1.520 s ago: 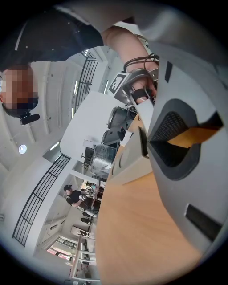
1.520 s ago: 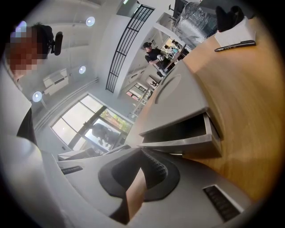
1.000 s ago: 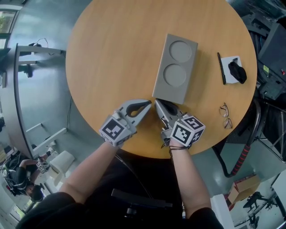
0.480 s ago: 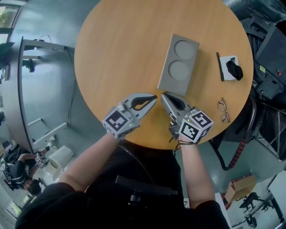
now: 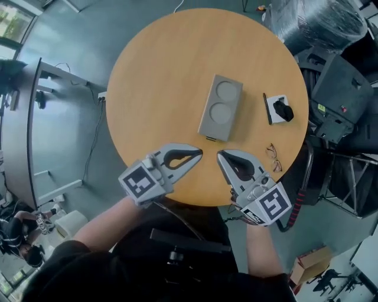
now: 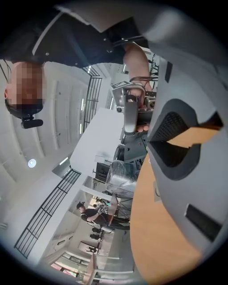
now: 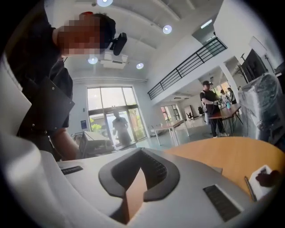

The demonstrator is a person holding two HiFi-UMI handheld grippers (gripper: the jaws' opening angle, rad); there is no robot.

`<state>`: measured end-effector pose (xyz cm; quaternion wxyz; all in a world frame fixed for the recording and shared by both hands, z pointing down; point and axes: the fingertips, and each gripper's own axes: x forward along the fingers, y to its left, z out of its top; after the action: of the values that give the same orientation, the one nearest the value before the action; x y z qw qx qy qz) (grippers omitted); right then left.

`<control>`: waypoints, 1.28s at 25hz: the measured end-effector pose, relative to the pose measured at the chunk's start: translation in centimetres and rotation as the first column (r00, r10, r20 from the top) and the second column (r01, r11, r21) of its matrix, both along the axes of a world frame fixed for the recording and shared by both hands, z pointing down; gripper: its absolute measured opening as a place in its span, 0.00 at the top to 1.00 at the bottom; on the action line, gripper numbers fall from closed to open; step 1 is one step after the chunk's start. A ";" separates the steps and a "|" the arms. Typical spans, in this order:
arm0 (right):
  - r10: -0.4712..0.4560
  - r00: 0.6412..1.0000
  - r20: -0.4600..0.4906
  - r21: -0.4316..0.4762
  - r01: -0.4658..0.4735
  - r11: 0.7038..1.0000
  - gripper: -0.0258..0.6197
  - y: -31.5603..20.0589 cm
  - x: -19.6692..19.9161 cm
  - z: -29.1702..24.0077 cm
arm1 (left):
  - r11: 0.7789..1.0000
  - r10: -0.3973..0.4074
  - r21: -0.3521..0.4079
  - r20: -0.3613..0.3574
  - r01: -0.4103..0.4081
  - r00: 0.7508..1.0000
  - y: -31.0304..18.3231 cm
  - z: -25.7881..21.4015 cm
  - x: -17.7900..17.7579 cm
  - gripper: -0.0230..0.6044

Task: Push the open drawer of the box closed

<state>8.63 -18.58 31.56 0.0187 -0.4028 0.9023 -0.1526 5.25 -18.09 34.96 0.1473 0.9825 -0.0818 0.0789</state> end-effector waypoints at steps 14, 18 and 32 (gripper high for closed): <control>0.008 0.999 -0.040 0.204 0.000 0.979 0.95 7.8 -0.6 -17.0 | 0.987 0.056 0.153 -0.095 -0.041 0.994 6.6 -17.4 -0.9 0.91; -0.002 0.998 -0.055 0.216 0.014 0.976 0.95 8.8 -1.4 -18.6 | 0.980 0.061 0.194 -0.094 -0.042 0.994 7.6 -19.7 -1.5 0.91; -0.028 0.998 -0.056 0.249 0.041 0.968 0.95 13.8 -3.0 -20.8 | 0.970 0.086 0.235 -0.098 -0.061 0.991 13.3 -23.2 -1.8 0.91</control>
<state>5.58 -4.79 10.79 0.0433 -0.3855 0.9213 -0.0274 3.44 -4.81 11.77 0.0331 0.9982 -0.0459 0.0213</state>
